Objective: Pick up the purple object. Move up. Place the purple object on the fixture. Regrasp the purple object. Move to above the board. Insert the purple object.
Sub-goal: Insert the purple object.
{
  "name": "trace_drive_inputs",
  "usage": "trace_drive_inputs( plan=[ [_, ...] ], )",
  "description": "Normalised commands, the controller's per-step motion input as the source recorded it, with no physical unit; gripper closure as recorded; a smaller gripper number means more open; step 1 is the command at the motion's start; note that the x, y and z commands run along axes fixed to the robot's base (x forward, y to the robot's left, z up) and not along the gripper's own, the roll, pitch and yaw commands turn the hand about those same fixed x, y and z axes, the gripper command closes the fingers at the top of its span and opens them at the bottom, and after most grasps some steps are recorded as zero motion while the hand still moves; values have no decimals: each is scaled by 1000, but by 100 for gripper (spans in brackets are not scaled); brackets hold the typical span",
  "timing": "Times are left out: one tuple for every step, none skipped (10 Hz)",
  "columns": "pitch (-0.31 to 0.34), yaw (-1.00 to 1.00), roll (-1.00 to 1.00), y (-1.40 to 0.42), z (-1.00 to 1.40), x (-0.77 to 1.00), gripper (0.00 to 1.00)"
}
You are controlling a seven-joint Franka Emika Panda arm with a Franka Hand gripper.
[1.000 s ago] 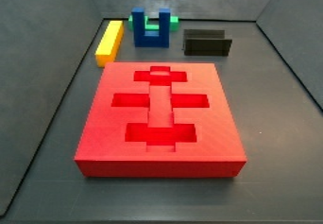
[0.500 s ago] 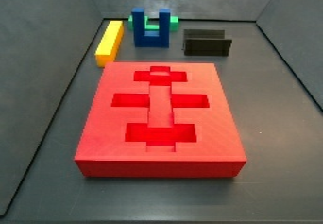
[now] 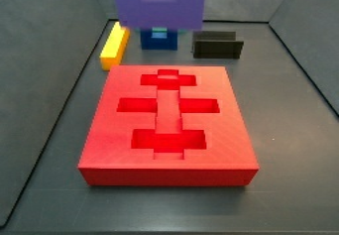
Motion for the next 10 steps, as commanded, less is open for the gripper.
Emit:
trace_drive_inputs(
  plan=[
    [-103,277,36,-306,-666,94,100],
    [-74,331,-4,-280,-626,83,100],
    [-43,386,-43,-291,-503,151,100],
    [-13,414,-39,-274,-411,149,100],
    [-6,449,-27,-271,-386,163,100],
    [-1,434,-24,-277,-351,151,100],
    [-3,237,-19,-303,-217,0,100],
    [-34,0,0,-271,-246,0,100],
    [-30,-174,0,-297,-217,20,100],
    [-41,-217,0,-271,-226,0,100]
  ],
)
